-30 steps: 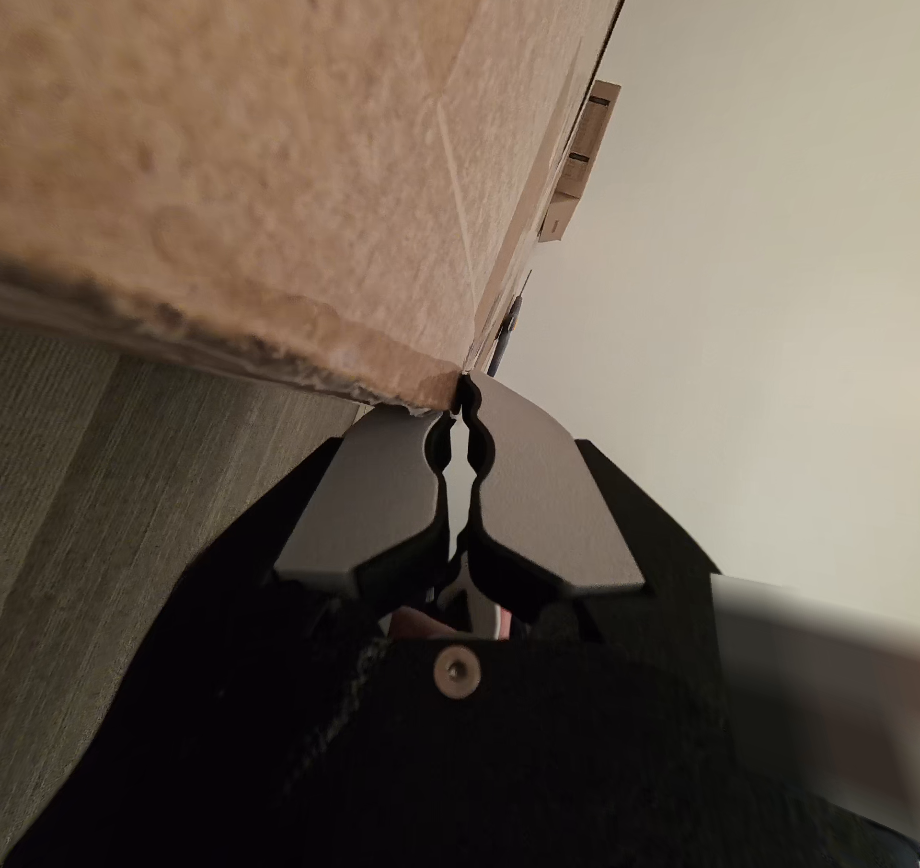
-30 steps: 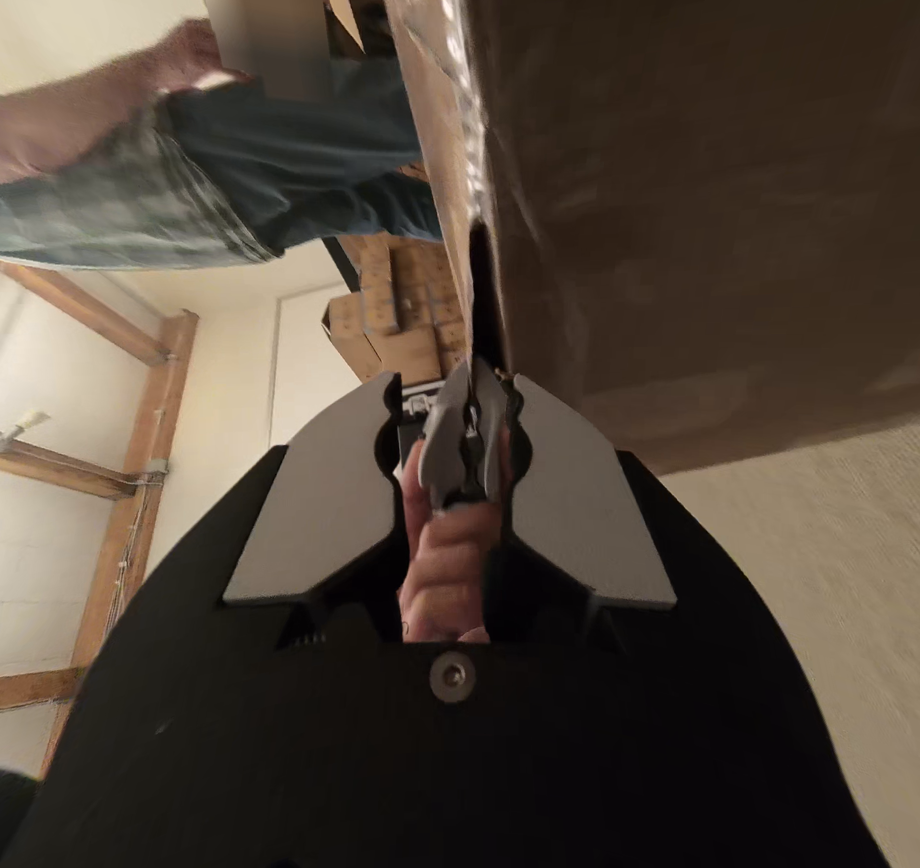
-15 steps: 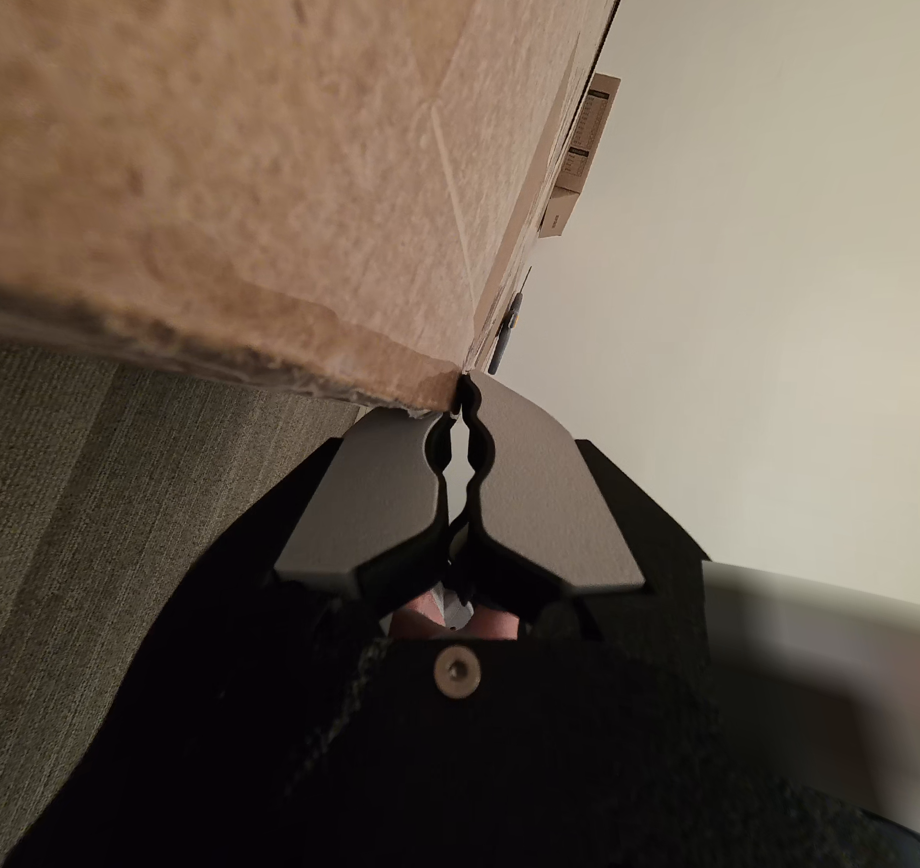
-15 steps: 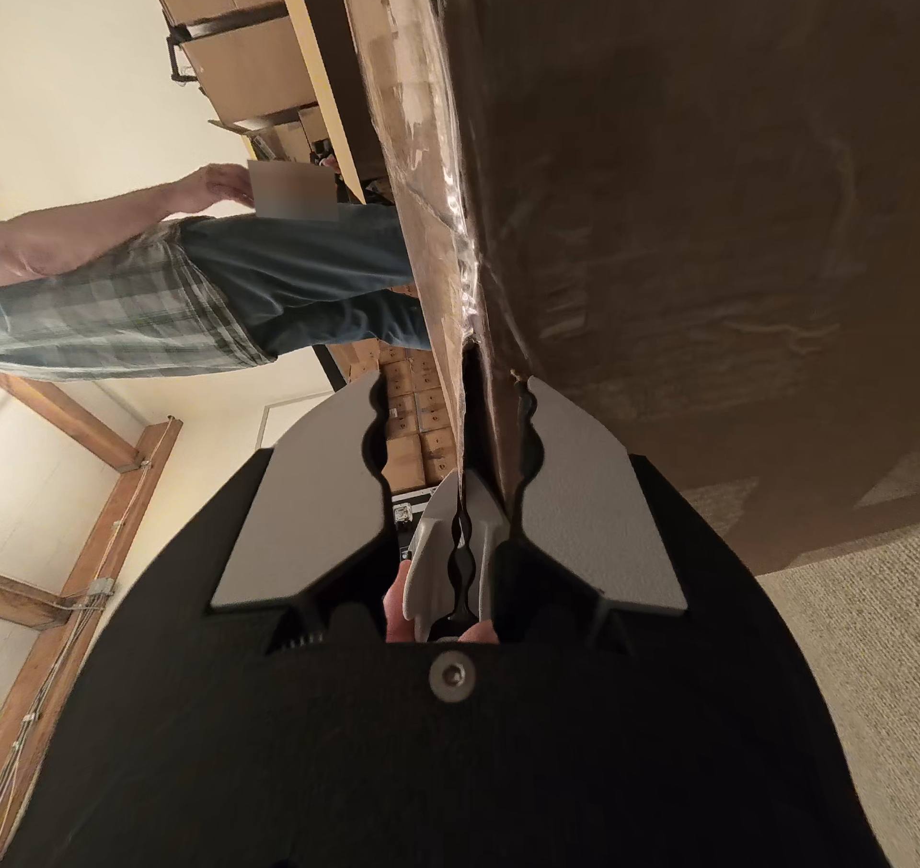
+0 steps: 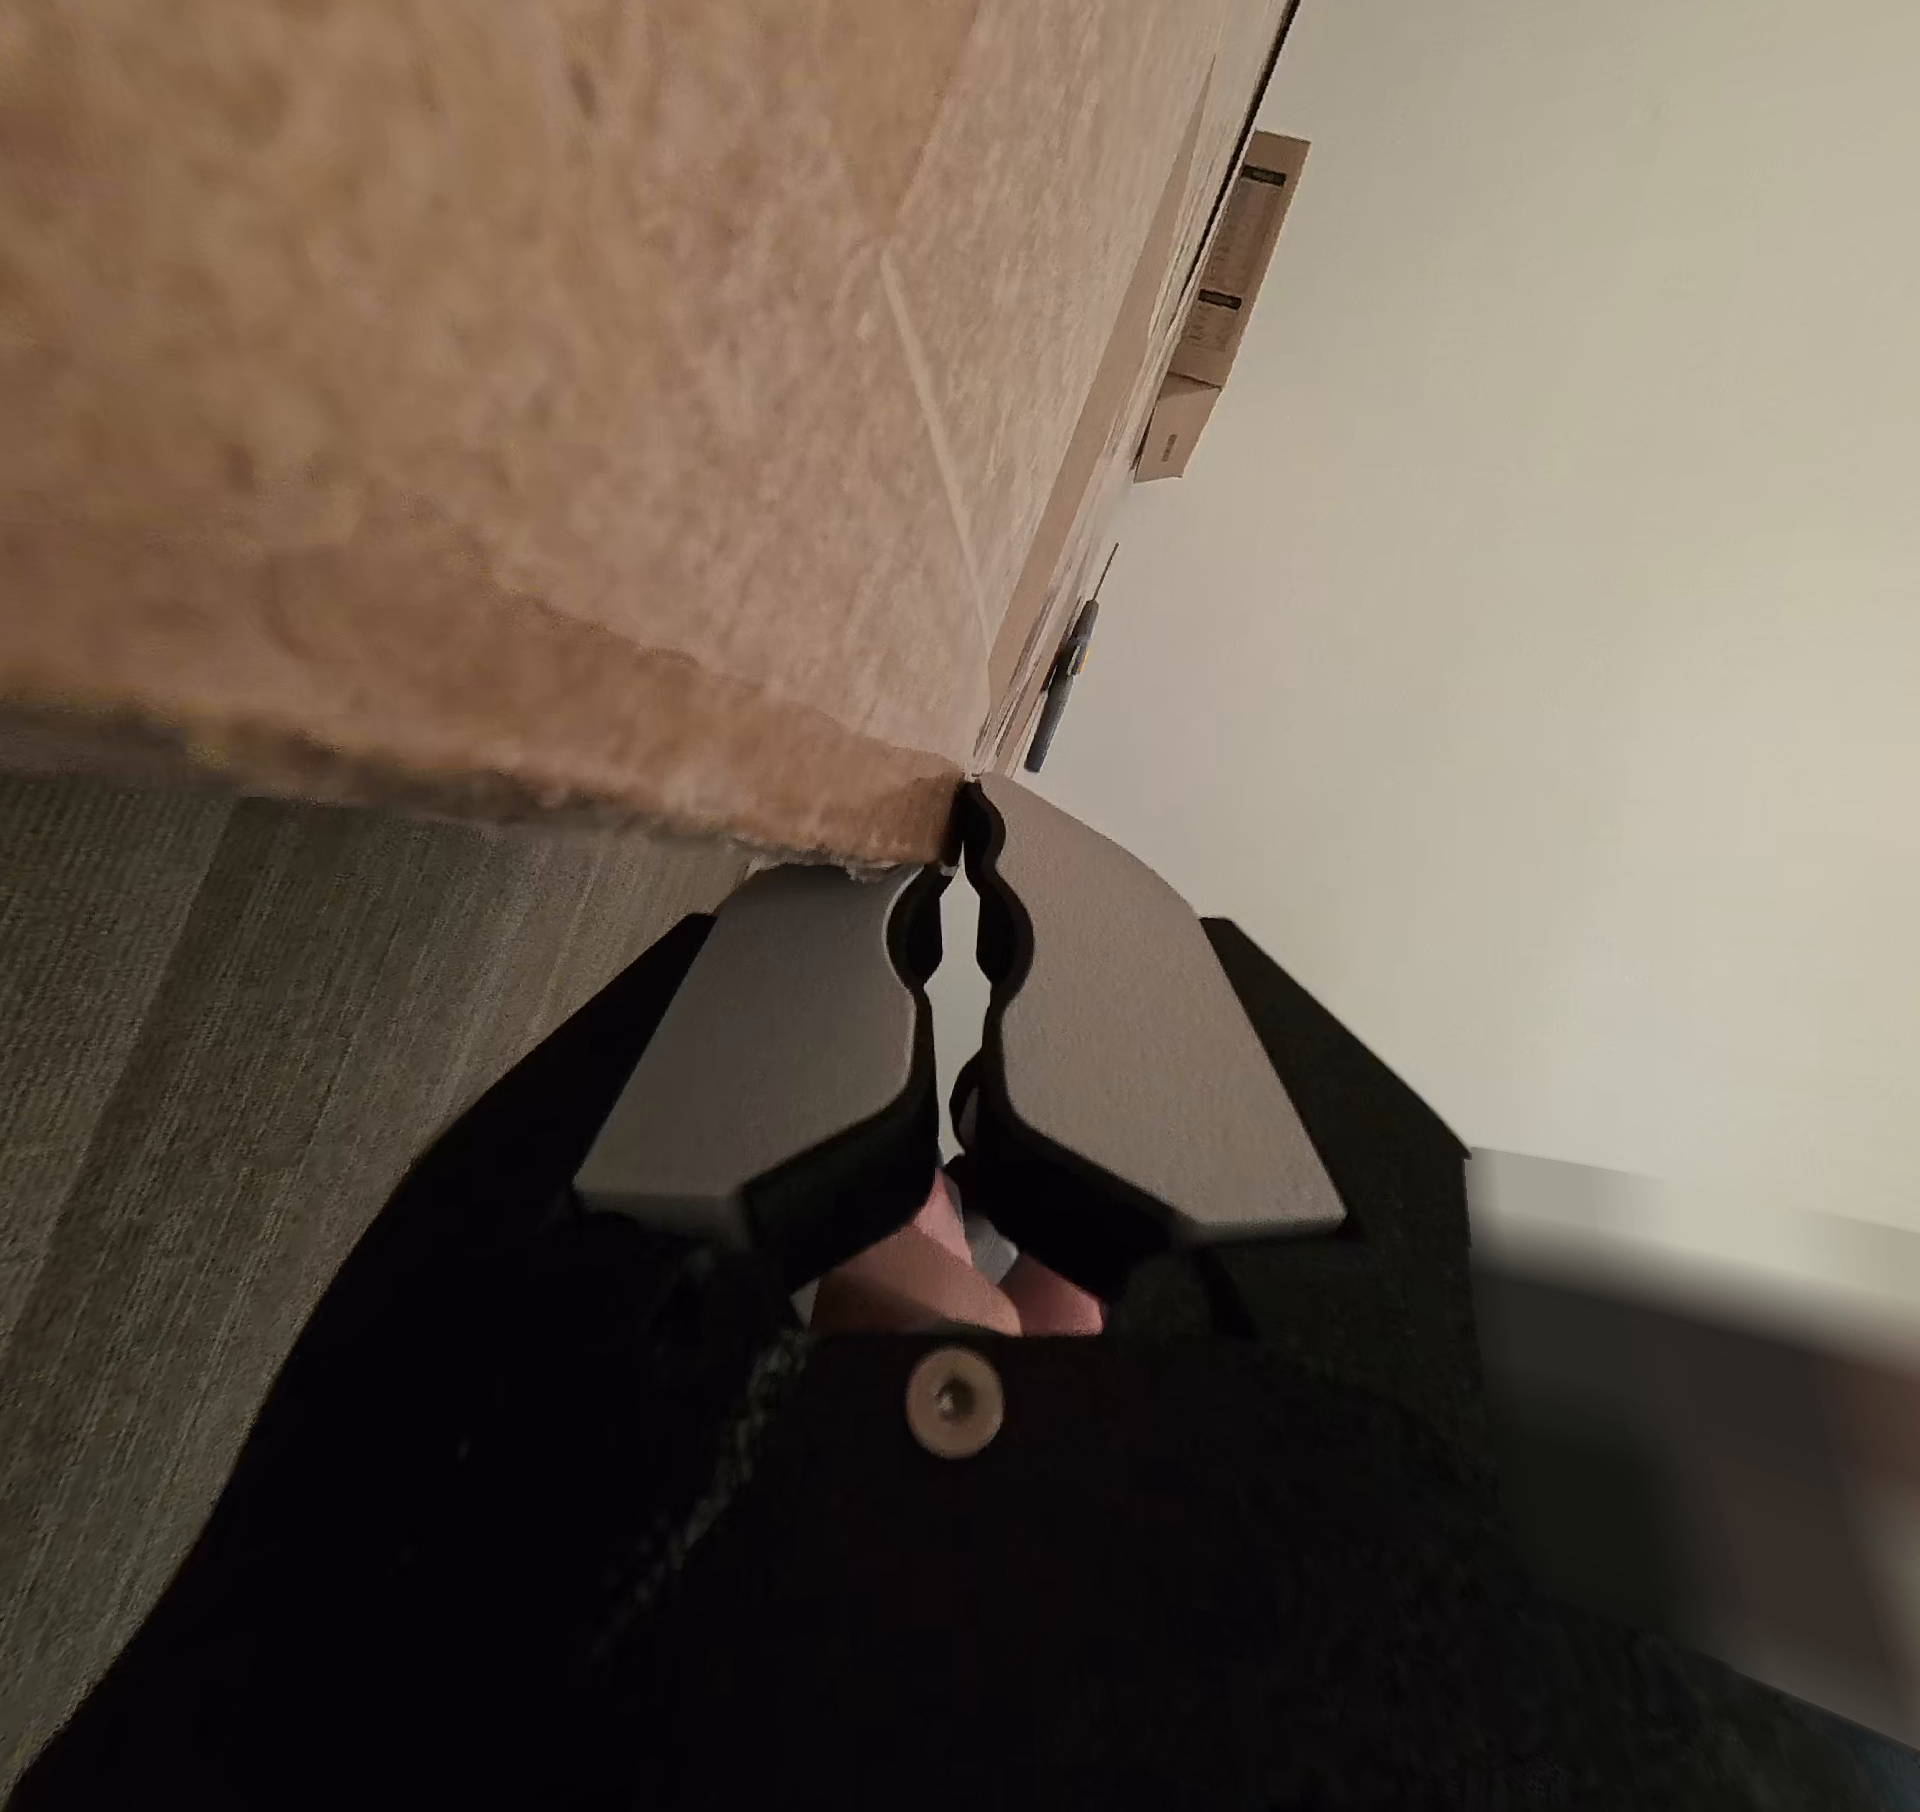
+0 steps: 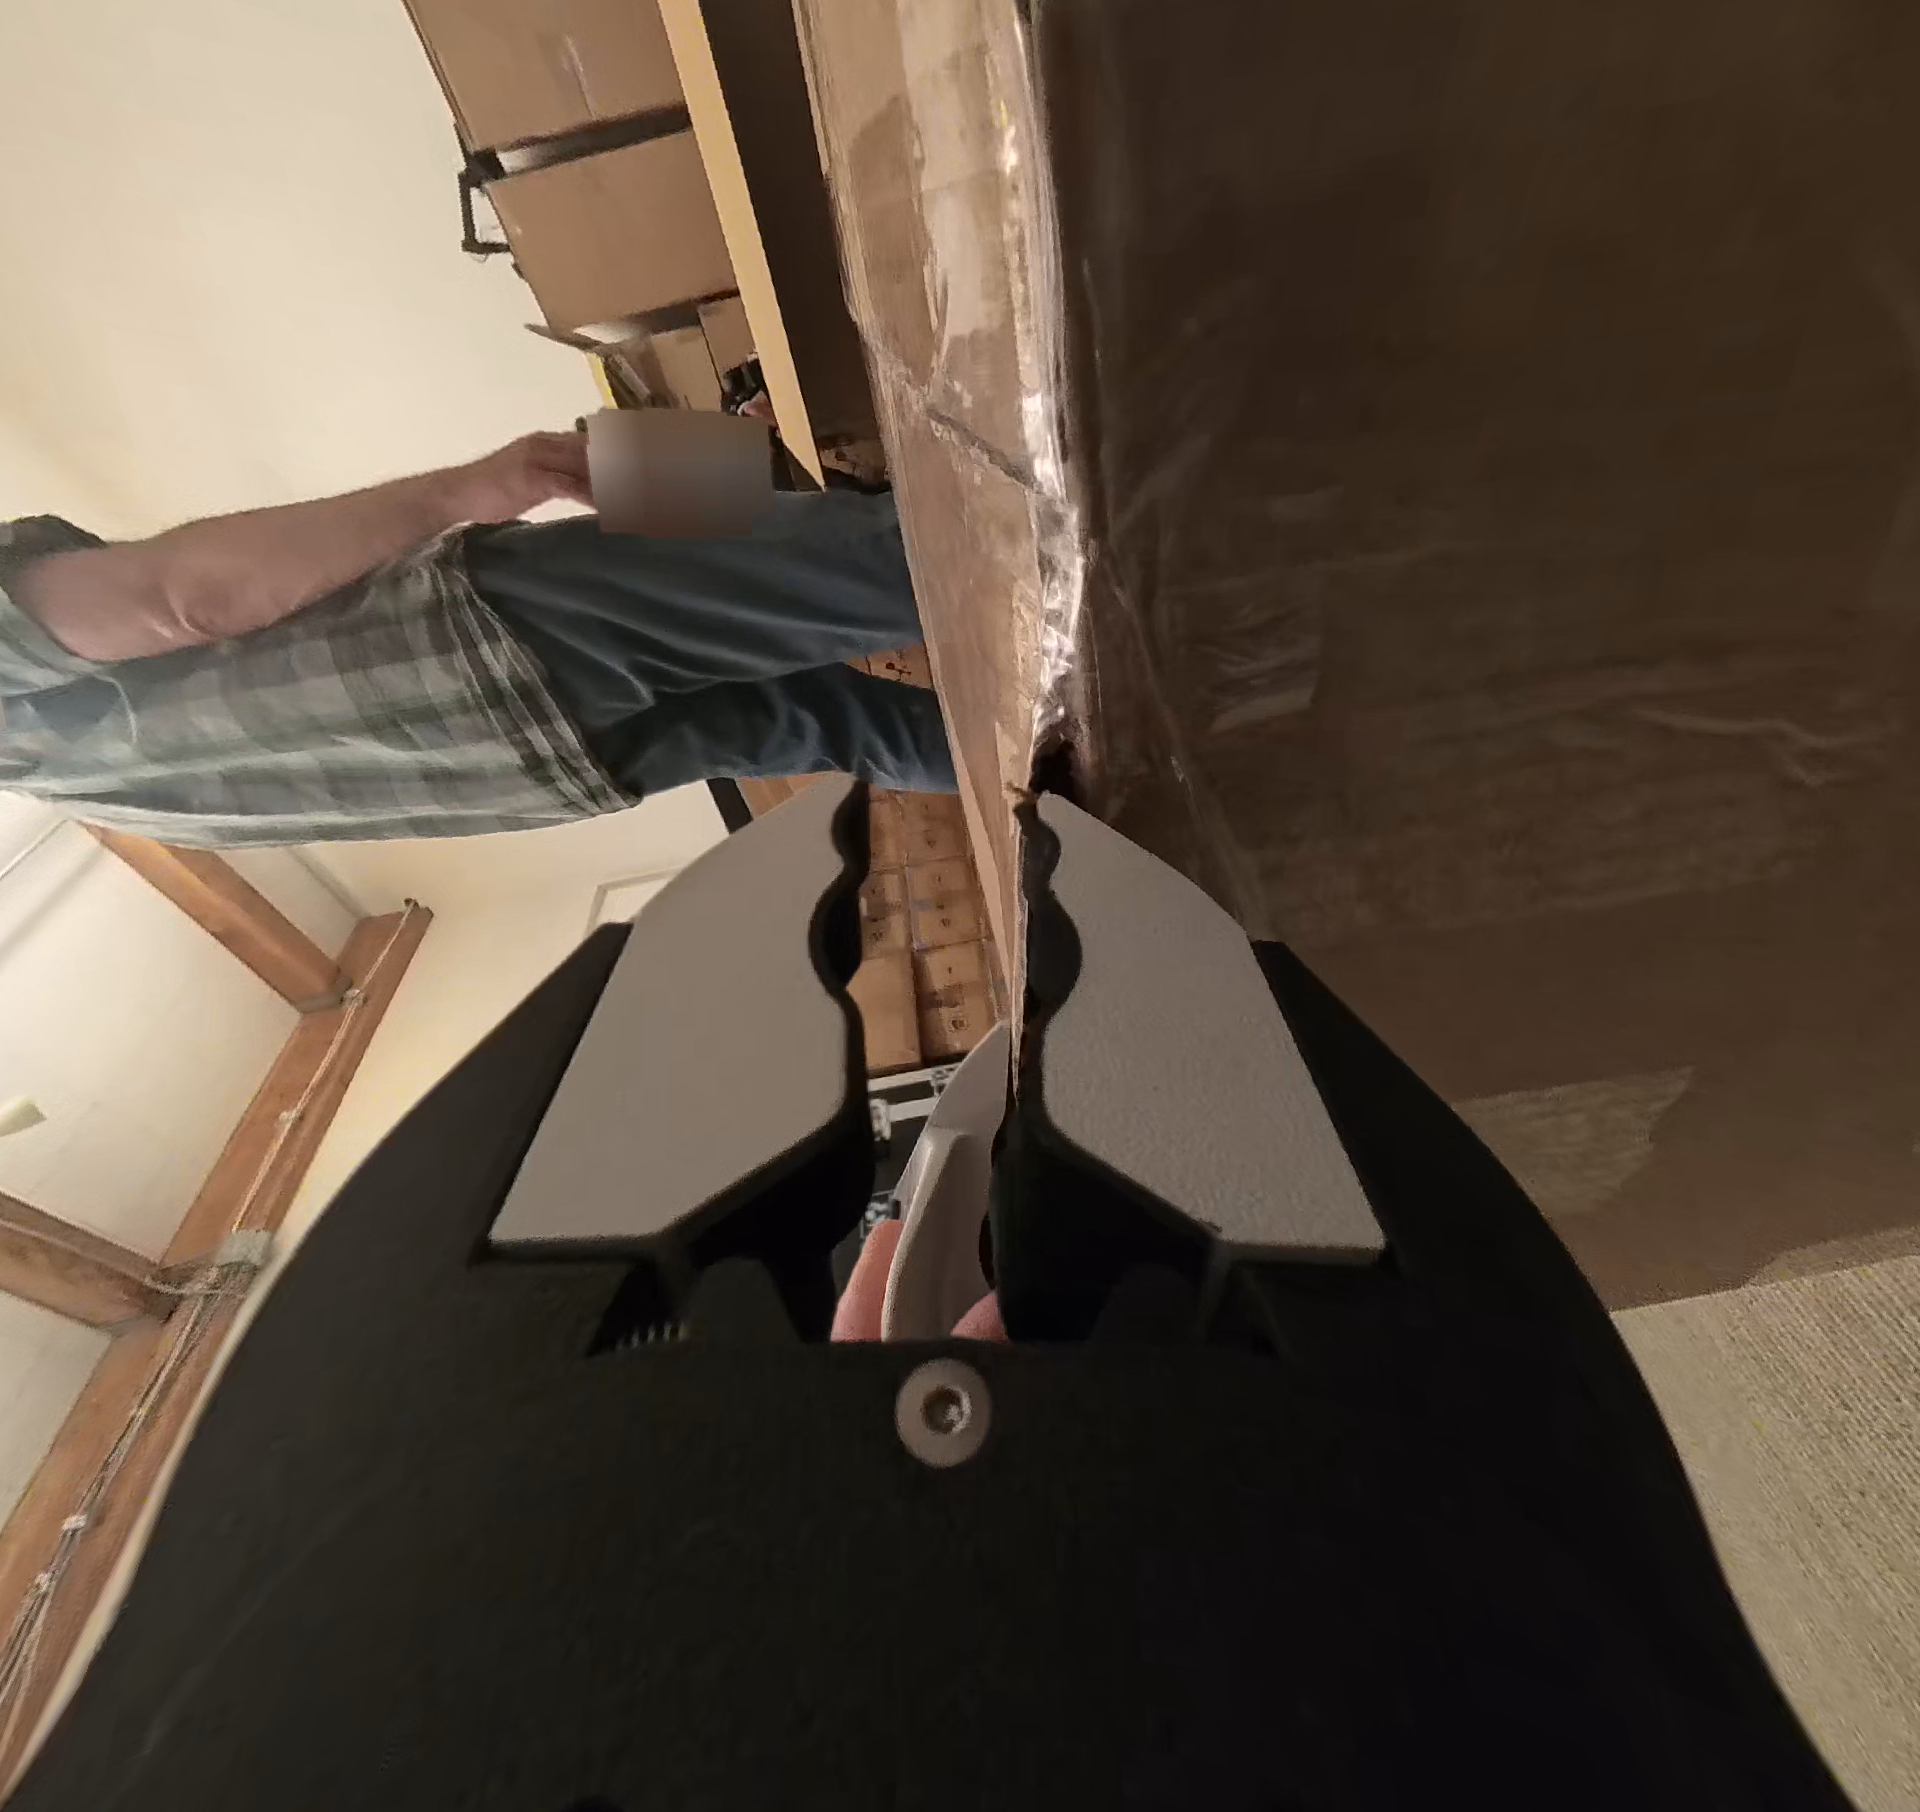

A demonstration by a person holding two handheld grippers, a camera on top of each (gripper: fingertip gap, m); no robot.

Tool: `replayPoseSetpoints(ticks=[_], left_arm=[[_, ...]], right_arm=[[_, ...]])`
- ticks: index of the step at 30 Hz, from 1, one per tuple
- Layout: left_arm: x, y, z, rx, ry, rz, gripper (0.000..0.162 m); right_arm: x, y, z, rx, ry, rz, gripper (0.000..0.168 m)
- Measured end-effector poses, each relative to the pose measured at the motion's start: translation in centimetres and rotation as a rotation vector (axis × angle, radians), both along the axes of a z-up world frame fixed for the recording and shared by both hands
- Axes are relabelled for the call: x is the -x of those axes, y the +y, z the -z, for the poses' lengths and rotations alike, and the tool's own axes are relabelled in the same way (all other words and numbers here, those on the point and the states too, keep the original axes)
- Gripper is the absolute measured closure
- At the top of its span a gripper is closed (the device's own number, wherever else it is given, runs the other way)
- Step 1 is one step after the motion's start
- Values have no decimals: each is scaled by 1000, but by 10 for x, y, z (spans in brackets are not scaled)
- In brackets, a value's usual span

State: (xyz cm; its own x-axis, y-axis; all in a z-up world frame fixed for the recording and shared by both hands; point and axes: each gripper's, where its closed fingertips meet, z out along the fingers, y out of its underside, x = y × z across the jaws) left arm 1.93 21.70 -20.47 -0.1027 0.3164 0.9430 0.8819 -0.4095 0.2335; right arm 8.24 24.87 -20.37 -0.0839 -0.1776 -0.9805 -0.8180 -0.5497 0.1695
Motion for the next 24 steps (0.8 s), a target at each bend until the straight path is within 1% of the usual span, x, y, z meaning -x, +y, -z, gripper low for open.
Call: replayPoseSetpoints(ticks=[4, 8, 12, 16, 19, 22, 23, 24], left_arm=[[-1, -1, -1, -22, 15, 21, 162], [0, 0, -1, -29, 18, 21, 162], [-1, 0, -1, -29, 18, 21, 162], [0, -1, -1, -15, 11, 18, 162], [0, -1, -1, -9, 4, 18, 162], [0, 0, -3, -24, 6, 15, 162], [2, 3, -9, -67, -9, -3, 162], [4, 4, -17, -99, -30, -15, 162]], right_arm=[[1, 3, 5, 10, -120, -17, 155], [2, 3, 12, -11, -179, -44, 168], [2, 5, 12, -23, -213, -69, 168], [3, 5, 13, -54, -287, -77, 168], [3, 6, 12, -118, -384, -80, 168], [4, 6, 11, -217, -520, -159, 168], [6, 8, 4, -303, -558, -196, 168], [9, 12, -11, -398, -589, -237, 168]])
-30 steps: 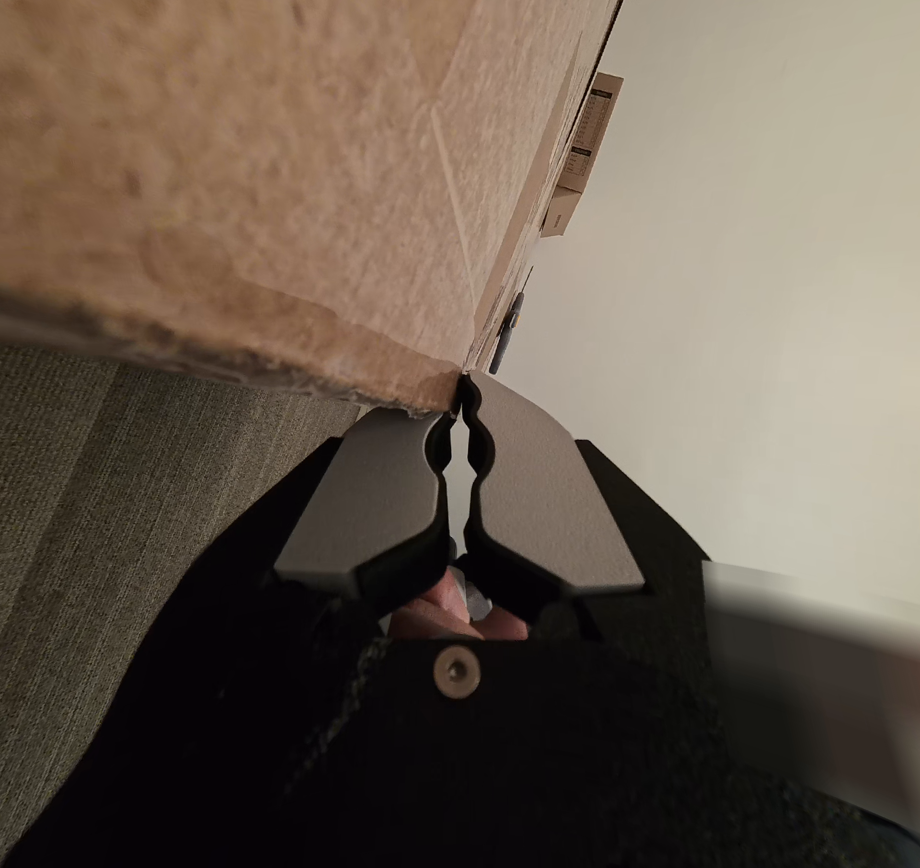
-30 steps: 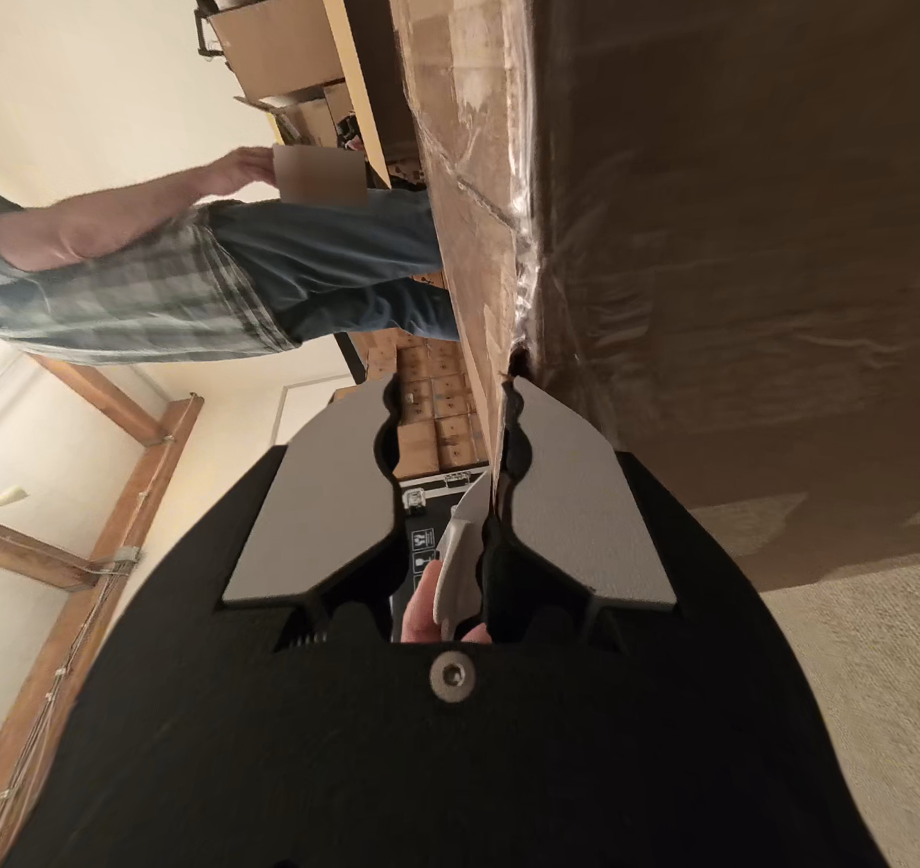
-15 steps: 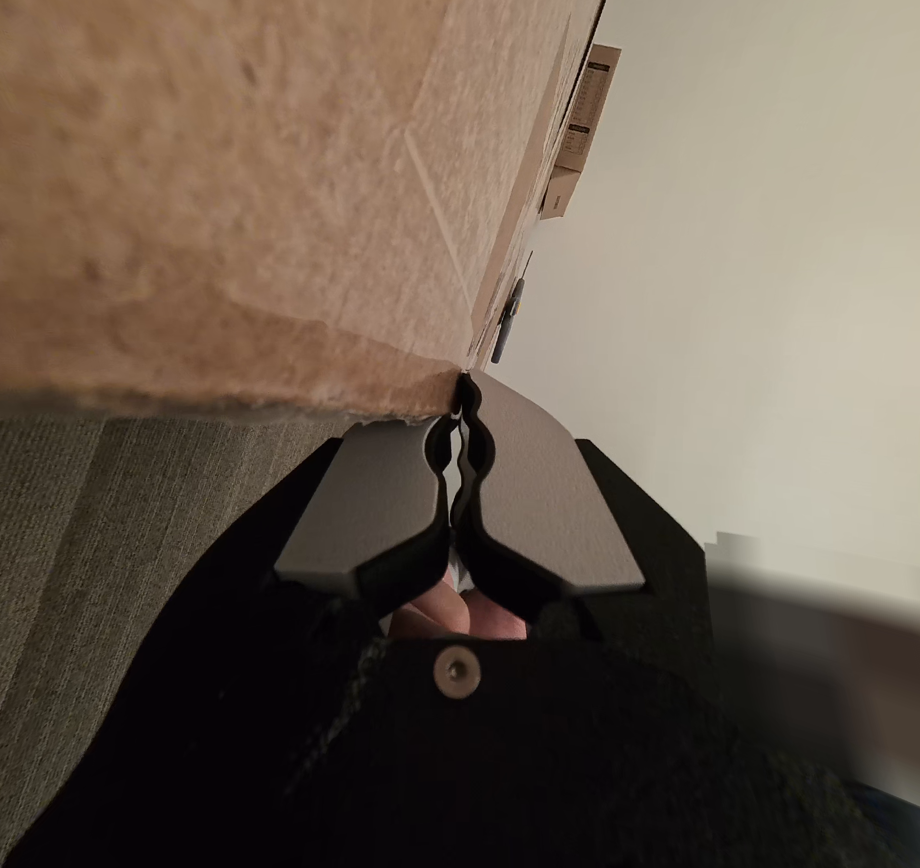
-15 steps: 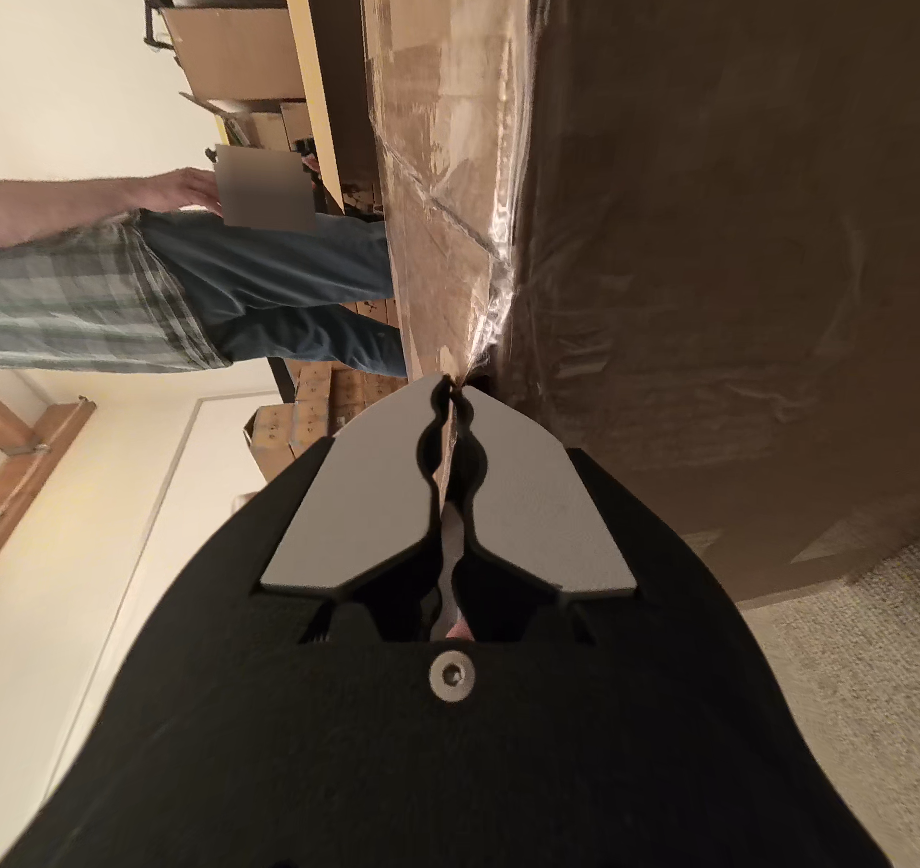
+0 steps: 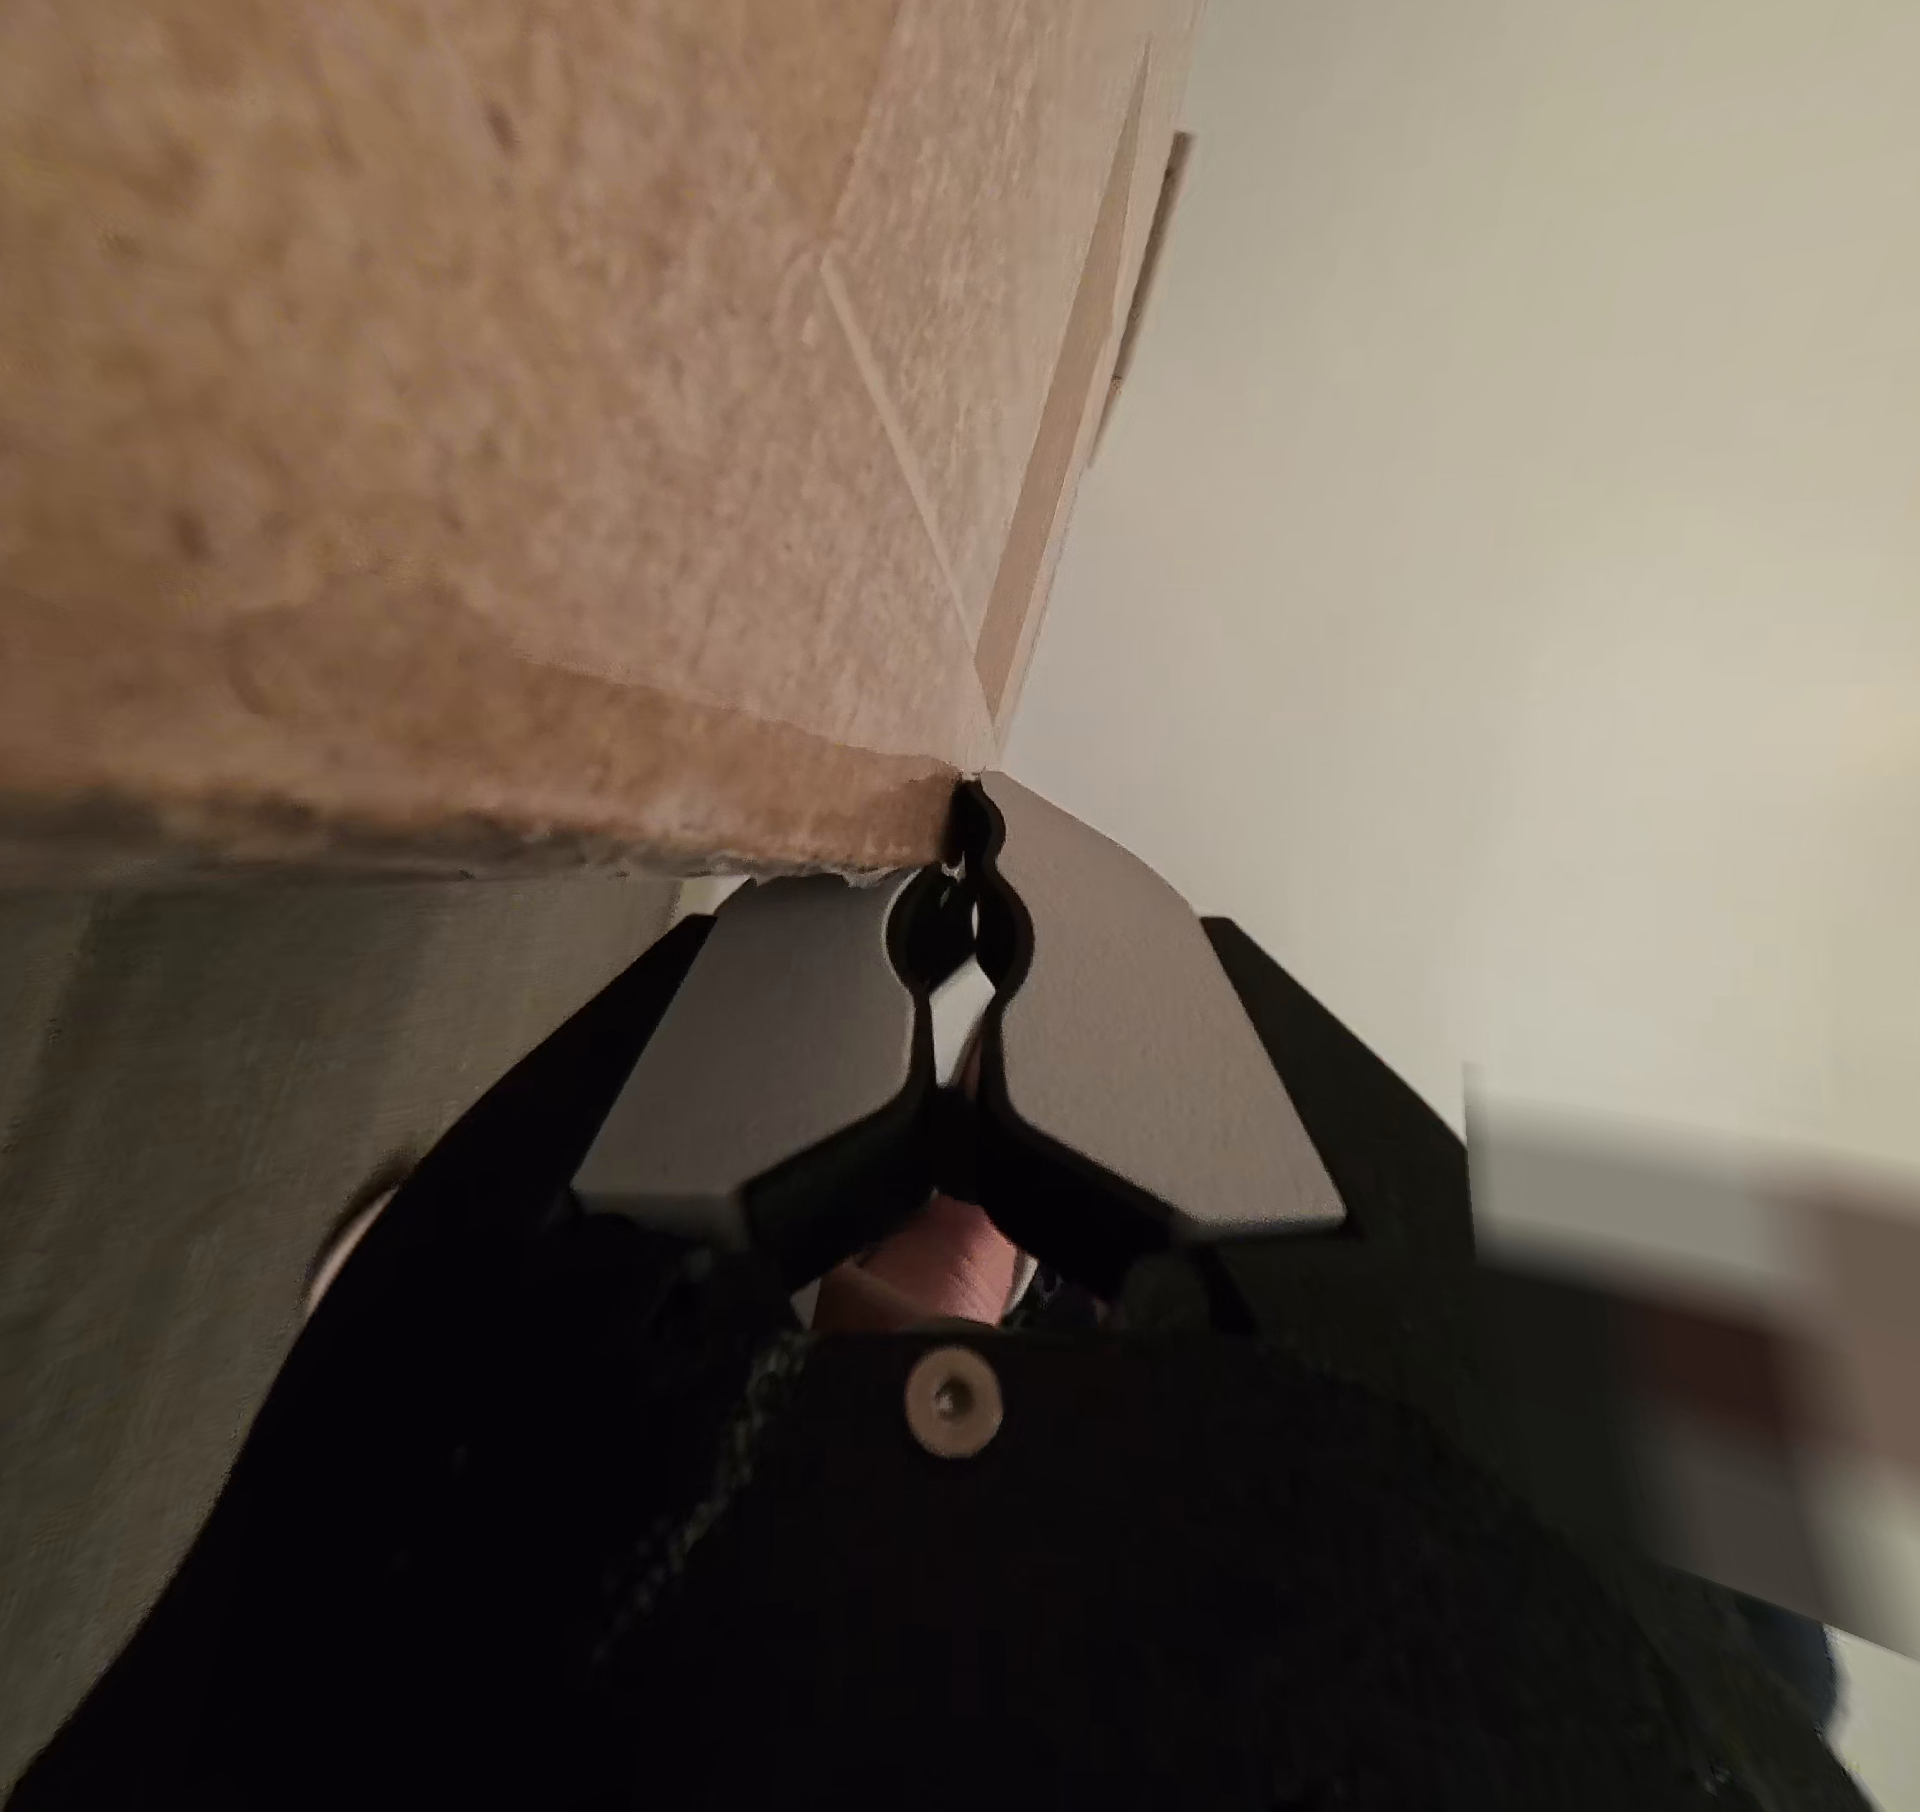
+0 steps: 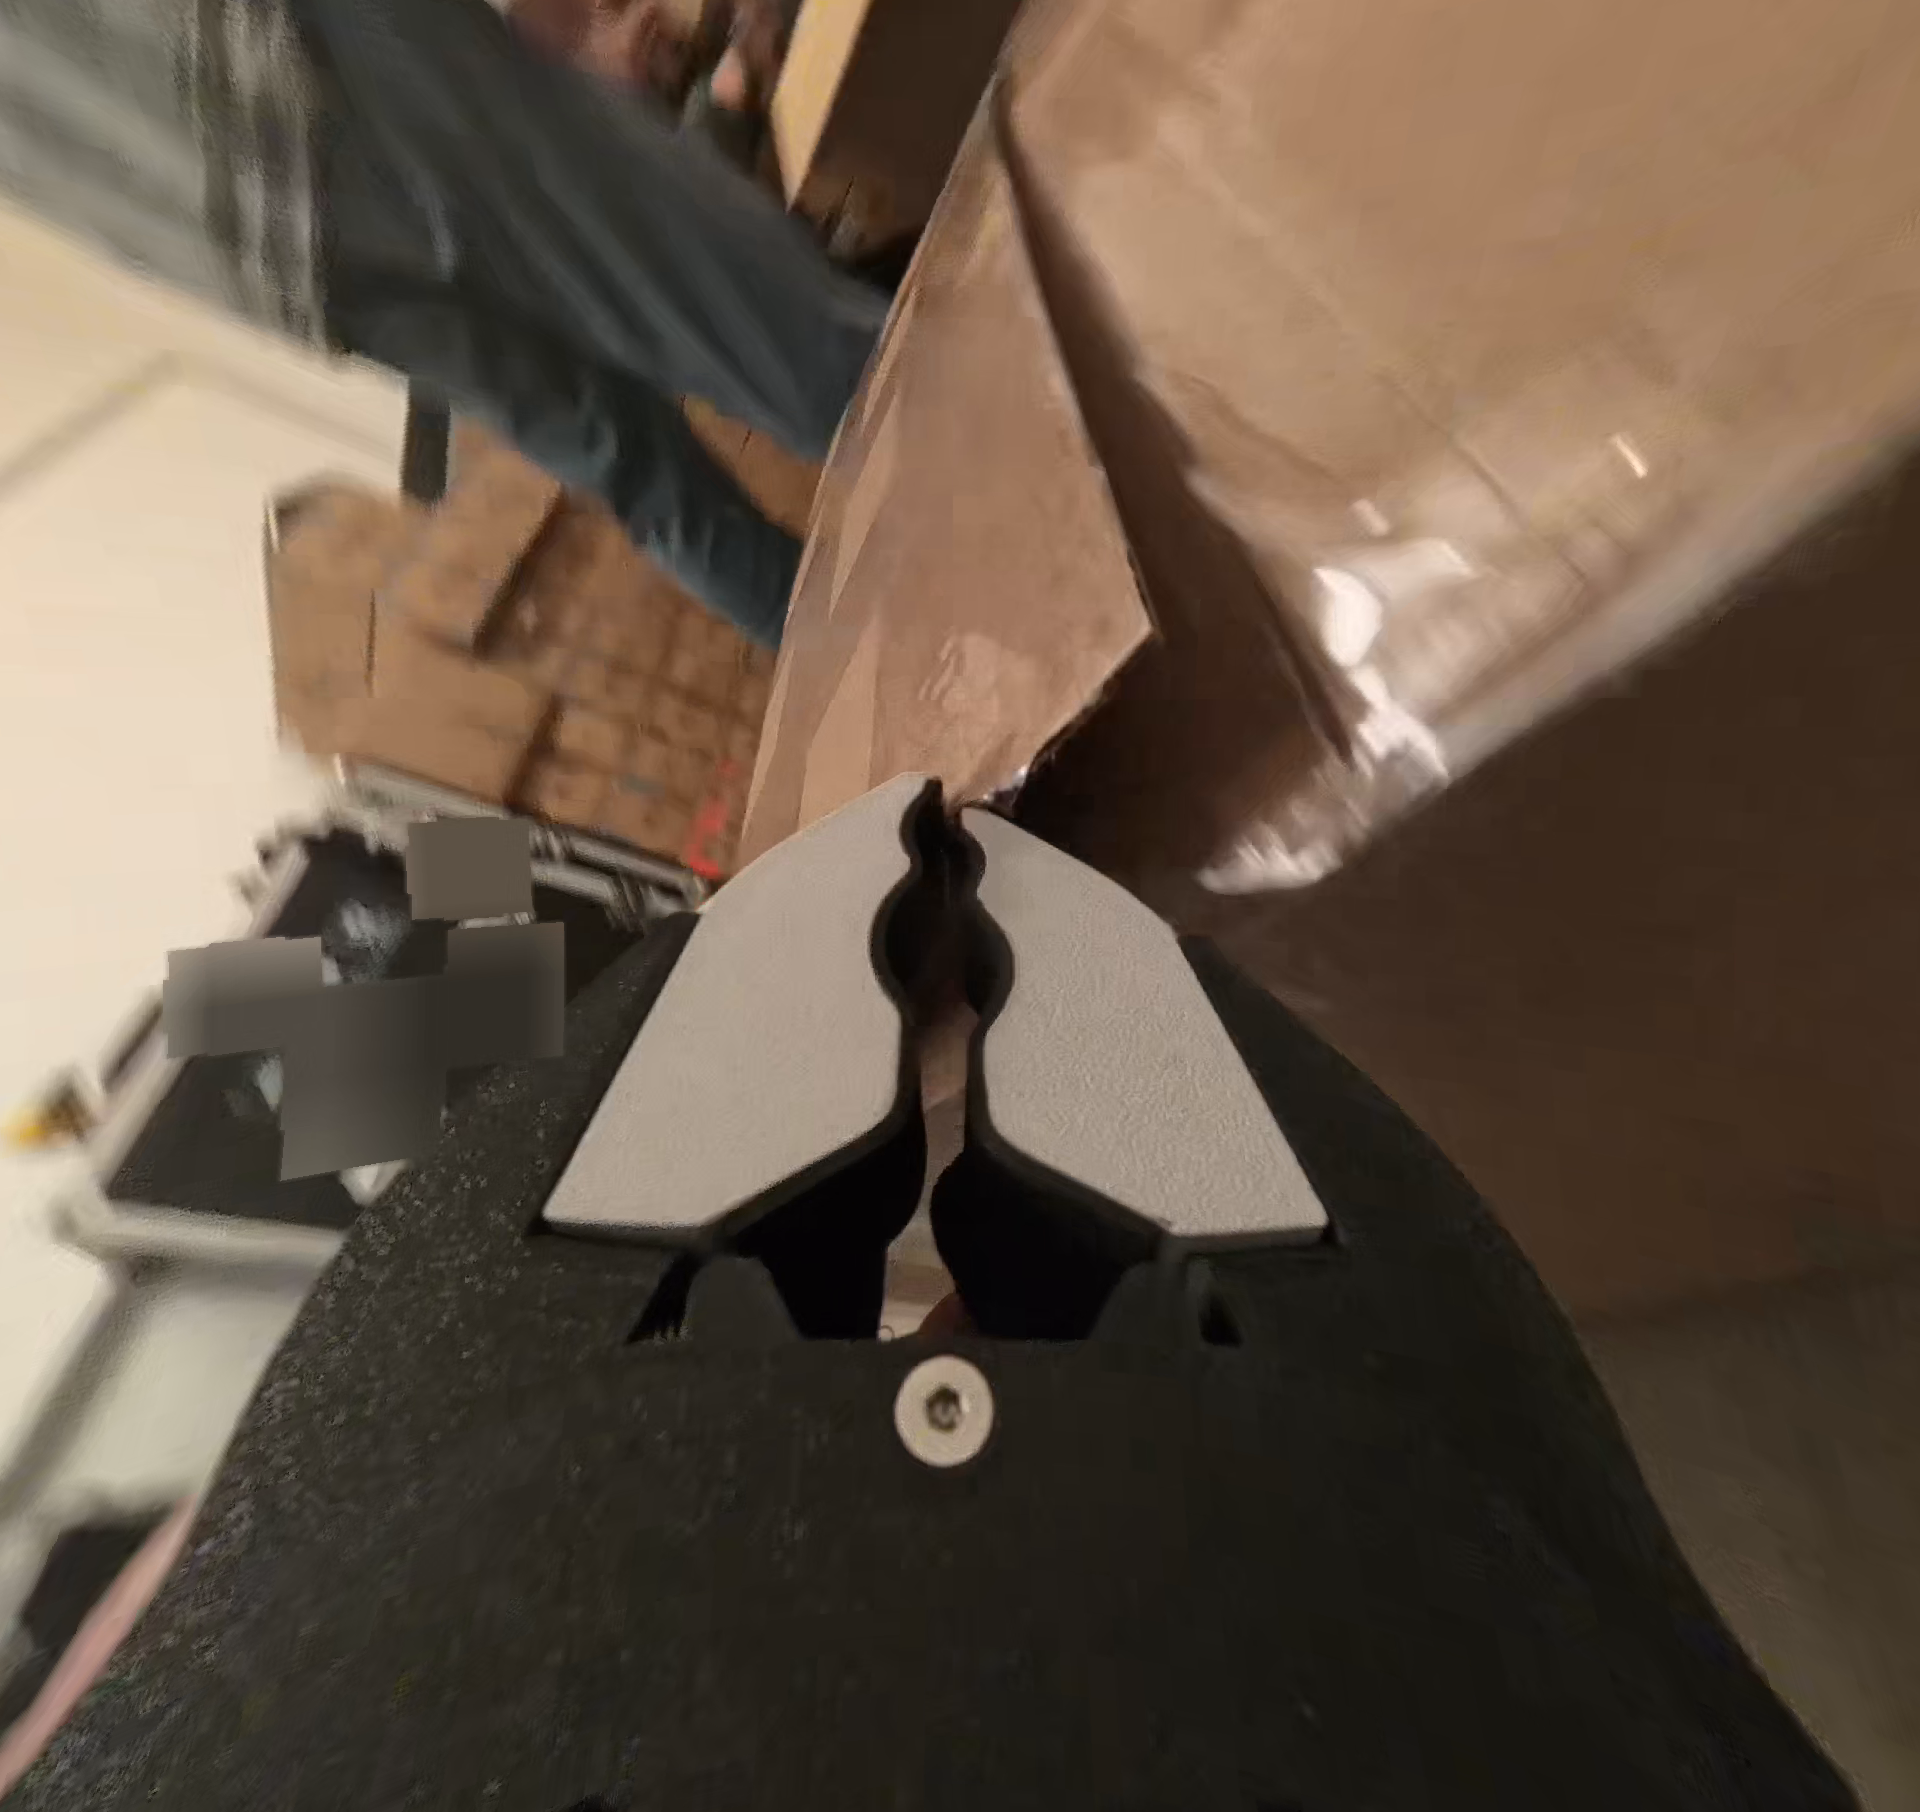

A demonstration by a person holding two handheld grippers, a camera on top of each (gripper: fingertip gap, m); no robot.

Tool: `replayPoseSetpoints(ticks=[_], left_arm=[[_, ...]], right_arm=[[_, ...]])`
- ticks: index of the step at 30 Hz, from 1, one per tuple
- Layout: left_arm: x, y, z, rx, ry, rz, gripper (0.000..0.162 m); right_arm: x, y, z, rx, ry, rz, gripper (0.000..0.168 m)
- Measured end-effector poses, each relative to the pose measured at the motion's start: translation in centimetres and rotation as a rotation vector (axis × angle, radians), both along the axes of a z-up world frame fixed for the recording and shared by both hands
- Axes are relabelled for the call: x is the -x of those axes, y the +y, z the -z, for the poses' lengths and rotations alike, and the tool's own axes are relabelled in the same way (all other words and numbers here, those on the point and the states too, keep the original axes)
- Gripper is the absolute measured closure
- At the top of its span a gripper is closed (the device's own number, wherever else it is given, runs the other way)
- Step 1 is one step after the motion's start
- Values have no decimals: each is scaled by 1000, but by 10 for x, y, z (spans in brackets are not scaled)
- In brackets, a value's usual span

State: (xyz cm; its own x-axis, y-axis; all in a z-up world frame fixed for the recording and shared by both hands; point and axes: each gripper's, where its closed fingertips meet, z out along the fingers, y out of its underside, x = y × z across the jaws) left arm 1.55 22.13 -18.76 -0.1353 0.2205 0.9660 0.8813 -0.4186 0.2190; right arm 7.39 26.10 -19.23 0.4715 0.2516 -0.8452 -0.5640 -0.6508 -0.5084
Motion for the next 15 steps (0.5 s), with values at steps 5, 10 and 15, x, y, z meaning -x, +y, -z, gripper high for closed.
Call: replayPoseSetpoints(ticks=[5, 10, 15], left_arm=[[2, -4, -11, 24, -75, -20, 162], [12, -10, -45, -114, -185, -106, 162], [21, -15, -65, -188, -360, -149, 162]], right_arm=[[3, -7, -15, -22, -83, -100, 168], [15, -16, -62, -176, -177, -179, 168], [24, -25, -86, -144, -124, -154, 168]])
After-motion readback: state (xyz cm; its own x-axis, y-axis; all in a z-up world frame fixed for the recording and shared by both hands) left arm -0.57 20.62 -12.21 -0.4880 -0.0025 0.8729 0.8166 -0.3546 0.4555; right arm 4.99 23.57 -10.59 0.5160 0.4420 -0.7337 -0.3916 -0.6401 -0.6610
